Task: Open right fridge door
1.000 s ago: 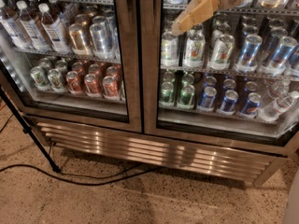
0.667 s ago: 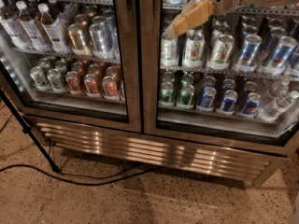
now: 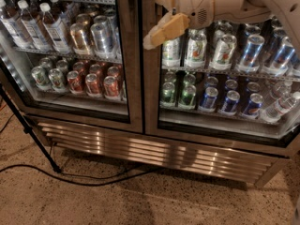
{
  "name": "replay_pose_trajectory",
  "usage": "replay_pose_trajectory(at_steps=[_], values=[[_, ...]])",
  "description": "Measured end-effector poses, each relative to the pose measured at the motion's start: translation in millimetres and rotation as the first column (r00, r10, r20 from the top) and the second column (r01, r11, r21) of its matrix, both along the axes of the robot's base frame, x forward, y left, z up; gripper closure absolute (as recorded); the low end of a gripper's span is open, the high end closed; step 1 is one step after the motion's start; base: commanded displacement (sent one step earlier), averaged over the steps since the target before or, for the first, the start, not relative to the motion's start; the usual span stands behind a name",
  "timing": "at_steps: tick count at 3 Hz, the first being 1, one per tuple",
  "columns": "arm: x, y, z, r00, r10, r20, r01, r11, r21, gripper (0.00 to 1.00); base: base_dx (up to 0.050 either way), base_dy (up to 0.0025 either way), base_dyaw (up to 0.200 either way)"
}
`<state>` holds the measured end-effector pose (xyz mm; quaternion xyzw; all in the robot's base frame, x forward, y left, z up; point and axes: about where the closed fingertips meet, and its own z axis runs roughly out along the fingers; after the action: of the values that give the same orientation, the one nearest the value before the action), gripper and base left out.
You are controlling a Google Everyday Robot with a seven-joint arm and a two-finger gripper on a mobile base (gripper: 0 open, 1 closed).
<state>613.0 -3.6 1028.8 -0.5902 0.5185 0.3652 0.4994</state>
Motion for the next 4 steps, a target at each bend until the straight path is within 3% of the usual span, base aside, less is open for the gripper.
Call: replay_pose_trajectory(at_steps=[1,3,4], values=[[-6.3,23.9,-6.6,0.9988,0.042,-0.026,-0.041,0.999,0.026,0.00,0.000,0.00000,0.000],[-4.1,22.0,-5.6,0.9986,0.047,-0.025,-0.046,0.998,0.031,0.00,0.000,0.00000,0.000],[-4.1,22.0,-5.6,0.9986,0.047,-0.025,-0.046,0.998,0.031,0.18,0.000,0.00000,0.000]])
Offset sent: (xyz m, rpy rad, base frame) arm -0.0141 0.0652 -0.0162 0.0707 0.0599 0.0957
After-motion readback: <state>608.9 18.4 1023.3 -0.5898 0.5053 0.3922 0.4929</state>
